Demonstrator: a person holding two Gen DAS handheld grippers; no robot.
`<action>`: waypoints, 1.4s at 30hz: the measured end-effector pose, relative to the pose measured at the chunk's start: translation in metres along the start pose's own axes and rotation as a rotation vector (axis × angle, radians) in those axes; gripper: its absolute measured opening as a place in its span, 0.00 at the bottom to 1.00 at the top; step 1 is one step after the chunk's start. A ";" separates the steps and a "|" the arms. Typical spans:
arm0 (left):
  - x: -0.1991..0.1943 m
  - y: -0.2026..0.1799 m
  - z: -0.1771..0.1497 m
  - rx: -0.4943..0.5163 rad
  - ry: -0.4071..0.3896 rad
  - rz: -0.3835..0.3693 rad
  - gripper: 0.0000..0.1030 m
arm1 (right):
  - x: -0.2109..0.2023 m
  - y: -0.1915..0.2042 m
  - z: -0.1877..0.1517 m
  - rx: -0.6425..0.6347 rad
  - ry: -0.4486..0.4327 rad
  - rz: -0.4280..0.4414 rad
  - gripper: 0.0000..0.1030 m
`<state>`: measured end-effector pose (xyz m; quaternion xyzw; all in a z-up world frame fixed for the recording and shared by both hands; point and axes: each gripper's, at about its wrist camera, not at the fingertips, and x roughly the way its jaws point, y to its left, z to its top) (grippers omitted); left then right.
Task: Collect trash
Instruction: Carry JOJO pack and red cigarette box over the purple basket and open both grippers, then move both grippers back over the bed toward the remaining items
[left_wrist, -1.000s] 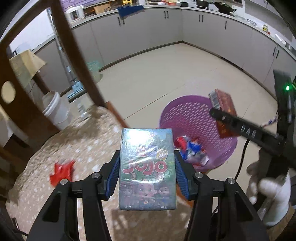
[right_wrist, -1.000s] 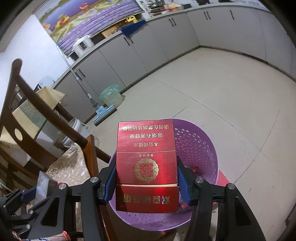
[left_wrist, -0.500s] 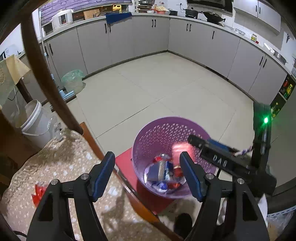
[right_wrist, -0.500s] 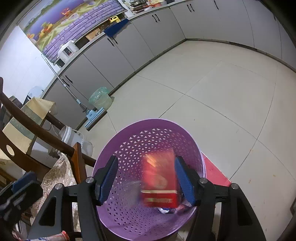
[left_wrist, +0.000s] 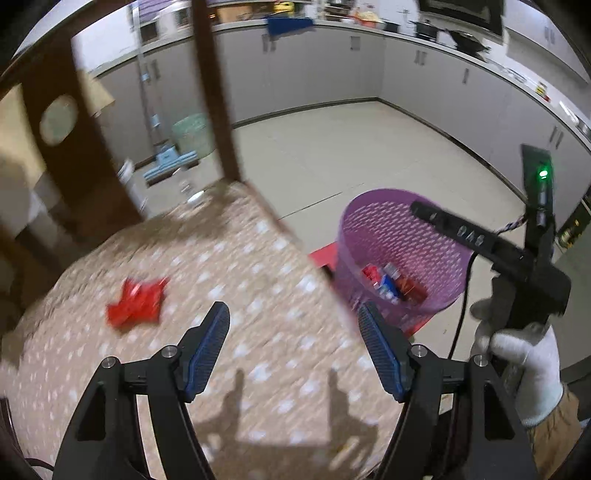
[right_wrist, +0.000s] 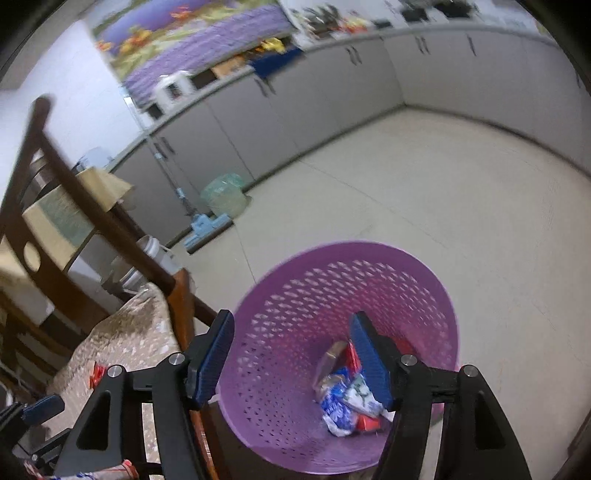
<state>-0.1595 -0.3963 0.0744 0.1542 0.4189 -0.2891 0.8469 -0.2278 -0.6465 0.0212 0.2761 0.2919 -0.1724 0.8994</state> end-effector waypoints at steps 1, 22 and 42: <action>-0.005 0.009 -0.006 -0.015 0.002 0.008 0.69 | -0.002 0.008 -0.002 -0.025 -0.014 0.005 0.68; -0.058 0.213 -0.134 -0.286 0.079 0.361 0.69 | 0.013 0.120 -0.075 -0.371 0.136 0.121 0.72; -0.033 0.239 -0.189 -0.443 0.133 0.277 0.82 | 0.029 0.184 -0.149 -0.697 0.214 0.113 0.79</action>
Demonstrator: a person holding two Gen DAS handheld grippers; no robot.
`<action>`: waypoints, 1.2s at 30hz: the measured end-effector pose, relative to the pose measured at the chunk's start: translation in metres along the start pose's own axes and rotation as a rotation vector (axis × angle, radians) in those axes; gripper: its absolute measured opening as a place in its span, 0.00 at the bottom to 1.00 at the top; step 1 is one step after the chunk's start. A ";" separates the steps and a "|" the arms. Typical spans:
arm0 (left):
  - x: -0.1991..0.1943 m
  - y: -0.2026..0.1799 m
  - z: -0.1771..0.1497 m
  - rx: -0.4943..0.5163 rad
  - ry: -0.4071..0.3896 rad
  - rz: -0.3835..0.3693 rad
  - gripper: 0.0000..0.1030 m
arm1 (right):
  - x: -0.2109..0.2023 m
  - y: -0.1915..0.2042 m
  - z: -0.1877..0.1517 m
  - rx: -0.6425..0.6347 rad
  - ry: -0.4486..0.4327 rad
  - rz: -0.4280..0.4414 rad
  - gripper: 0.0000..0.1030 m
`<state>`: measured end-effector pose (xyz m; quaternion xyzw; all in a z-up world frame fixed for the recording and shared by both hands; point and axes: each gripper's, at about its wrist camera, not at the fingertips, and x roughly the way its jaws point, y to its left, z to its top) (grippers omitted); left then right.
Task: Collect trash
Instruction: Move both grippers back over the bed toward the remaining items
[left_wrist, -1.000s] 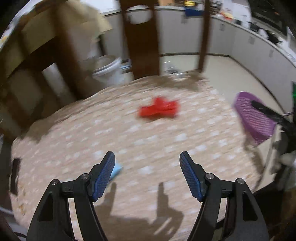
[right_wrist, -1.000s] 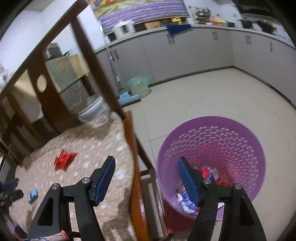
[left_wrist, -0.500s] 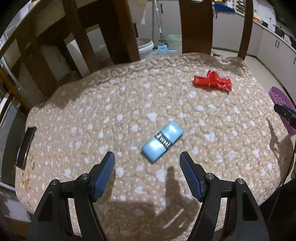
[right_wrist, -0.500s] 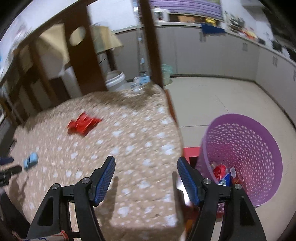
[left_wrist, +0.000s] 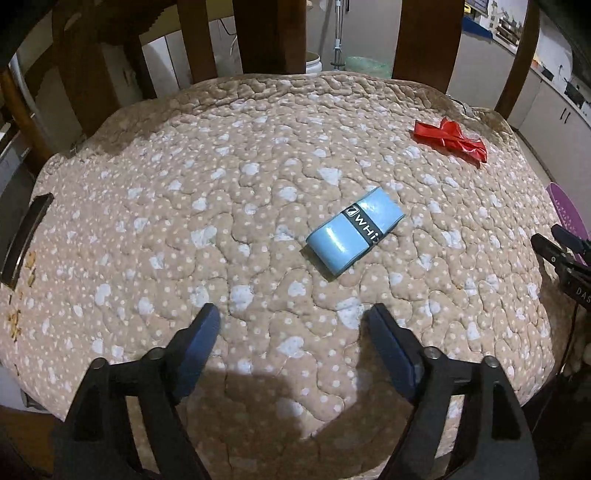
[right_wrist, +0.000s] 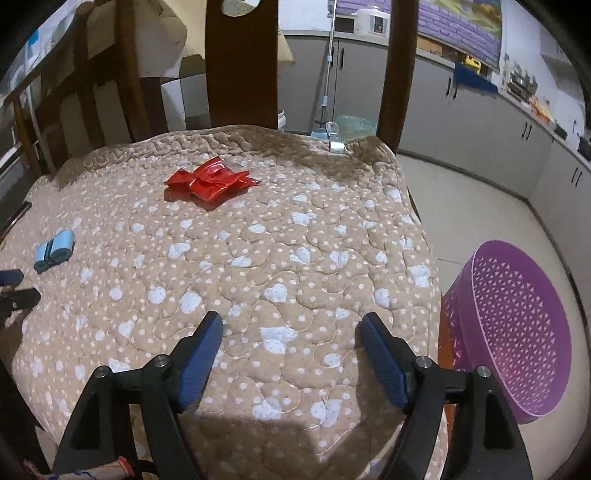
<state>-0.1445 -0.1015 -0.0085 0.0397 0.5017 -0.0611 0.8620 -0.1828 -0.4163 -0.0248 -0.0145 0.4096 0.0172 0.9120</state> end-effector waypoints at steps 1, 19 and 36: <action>0.001 0.000 -0.001 0.001 -0.006 -0.009 0.85 | 0.000 0.000 0.000 0.000 -0.002 0.000 0.80; 0.001 -0.002 -0.013 0.051 -0.089 -0.073 1.00 | 0.000 0.003 -0.003 -0.003 -0.017 -0.029 0.80; -0.007 -0.003 -0.020 0.061 -0.130 -0.090 1.00 | 0.001 0.004 -0.001 0.021 0.003 -0.063 0.83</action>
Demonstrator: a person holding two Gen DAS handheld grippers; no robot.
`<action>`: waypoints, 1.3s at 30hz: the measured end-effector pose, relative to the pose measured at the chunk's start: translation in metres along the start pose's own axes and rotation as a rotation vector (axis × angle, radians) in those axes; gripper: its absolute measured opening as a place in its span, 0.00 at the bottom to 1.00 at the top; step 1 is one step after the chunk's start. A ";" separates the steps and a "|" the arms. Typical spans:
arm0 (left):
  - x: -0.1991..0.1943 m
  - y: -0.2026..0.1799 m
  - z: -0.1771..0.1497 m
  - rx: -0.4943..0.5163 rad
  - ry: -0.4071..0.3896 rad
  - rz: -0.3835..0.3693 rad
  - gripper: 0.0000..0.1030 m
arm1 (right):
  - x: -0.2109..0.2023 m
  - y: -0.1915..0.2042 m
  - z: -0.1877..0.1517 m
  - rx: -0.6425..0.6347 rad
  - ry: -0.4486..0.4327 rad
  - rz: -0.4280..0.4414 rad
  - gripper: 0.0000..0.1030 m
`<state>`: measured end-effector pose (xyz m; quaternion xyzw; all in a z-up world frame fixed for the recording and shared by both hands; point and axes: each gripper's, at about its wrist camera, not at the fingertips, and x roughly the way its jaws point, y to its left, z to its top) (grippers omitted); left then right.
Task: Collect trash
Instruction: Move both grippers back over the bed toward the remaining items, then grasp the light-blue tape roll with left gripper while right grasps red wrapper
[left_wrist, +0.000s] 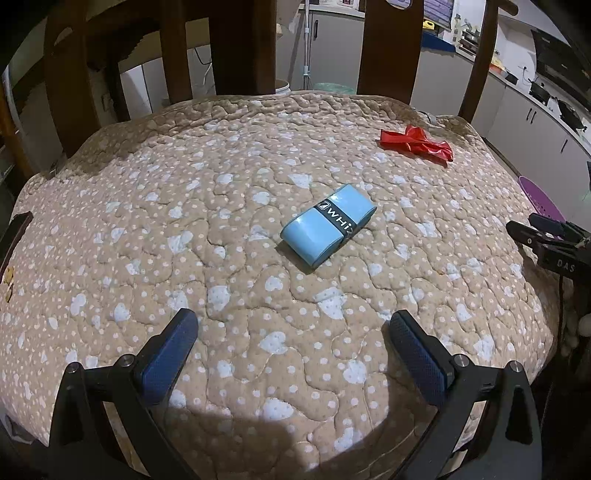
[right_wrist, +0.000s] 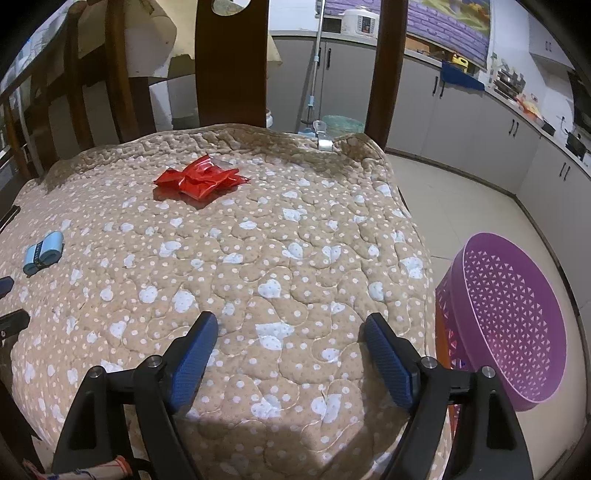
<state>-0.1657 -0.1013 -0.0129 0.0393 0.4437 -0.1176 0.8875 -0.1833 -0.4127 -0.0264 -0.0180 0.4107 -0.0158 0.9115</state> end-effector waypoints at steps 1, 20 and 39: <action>0.000 0.000 0.000 0.001 -0.001 -0.001 1.00 | 0.000 0.001 0.001 0.006 0.006 -0.009 0.83; 0.007 0.004 0.051 0.025 0.013 -0.128 0.68 | -0.001 0.003 -0.001 0.033 0.002 -0.014 0.88; 0.005 0.052 0.052 -0.126 -0.016 -0.249 0.25 | 0.004 0.027 0.053 -0.040 0.142 -0.015 0.85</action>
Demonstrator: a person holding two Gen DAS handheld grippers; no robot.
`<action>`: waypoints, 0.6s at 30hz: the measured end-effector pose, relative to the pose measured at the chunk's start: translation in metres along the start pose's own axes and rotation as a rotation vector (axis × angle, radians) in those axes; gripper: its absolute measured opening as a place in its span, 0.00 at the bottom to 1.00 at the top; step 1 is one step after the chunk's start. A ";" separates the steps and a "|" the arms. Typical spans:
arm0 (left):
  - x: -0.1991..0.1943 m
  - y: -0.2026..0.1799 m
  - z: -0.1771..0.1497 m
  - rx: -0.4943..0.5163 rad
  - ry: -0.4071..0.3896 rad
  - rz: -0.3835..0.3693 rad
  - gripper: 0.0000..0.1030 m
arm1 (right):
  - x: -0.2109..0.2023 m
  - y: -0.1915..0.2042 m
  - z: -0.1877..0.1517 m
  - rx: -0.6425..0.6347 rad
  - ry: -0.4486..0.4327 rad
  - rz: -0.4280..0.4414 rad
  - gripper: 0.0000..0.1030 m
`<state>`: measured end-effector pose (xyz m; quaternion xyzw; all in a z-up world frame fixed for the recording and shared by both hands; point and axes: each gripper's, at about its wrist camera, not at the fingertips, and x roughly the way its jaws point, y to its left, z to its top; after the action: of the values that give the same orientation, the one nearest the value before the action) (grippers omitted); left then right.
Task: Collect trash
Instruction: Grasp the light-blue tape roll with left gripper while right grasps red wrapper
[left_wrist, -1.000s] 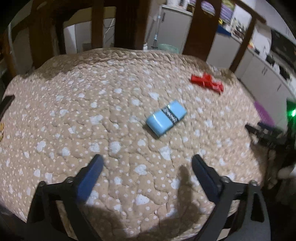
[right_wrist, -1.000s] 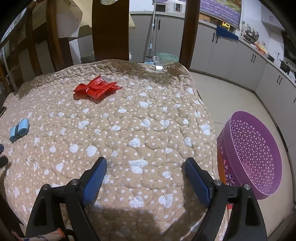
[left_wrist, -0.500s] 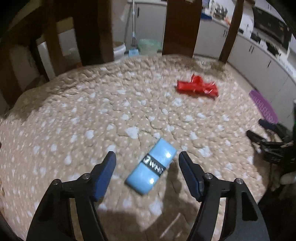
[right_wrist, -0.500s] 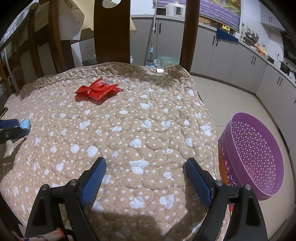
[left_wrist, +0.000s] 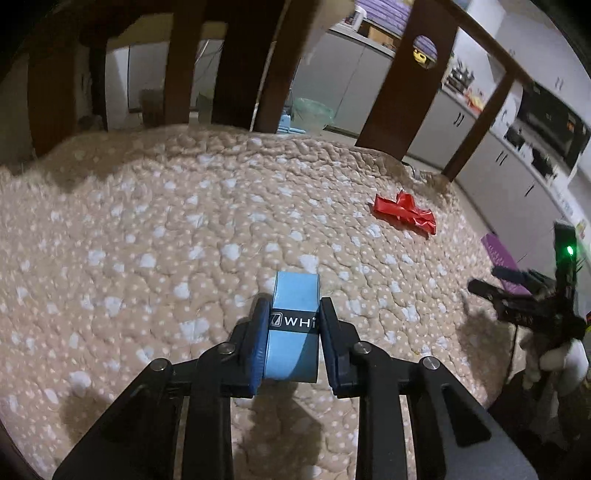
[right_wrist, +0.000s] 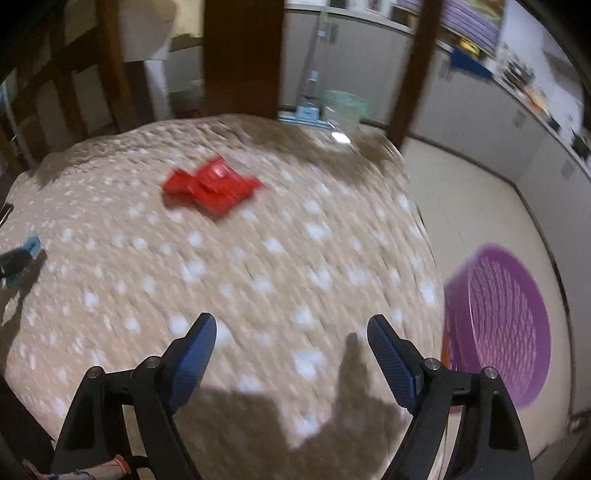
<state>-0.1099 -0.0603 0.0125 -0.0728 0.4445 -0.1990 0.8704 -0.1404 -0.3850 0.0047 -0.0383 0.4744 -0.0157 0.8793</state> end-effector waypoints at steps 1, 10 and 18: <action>0.002 0.004 0.000 -0.016 0.006 -0.012 0.25 | 0.002 0.003 0.010 -0.013 0.001 0.011 0.85; 0.010 0.017 -0.003 -0.072 0.021 -0.056 0.25 | 0.044 0.042 0.086 -0.132 0.051 0.070 0.90; 0.011 0.022 -0.003 -0.098 0.028 -0.091 0.27 | 0.077 0.066 0.114 -0.197 0.076 0.026 0.91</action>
<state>-0.1000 -0.0445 -0.0043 -0.1328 0.4622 -0.2172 0.8495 -0.0032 -0.3181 -0.0023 -0.1176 0.5073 0.0407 0.8527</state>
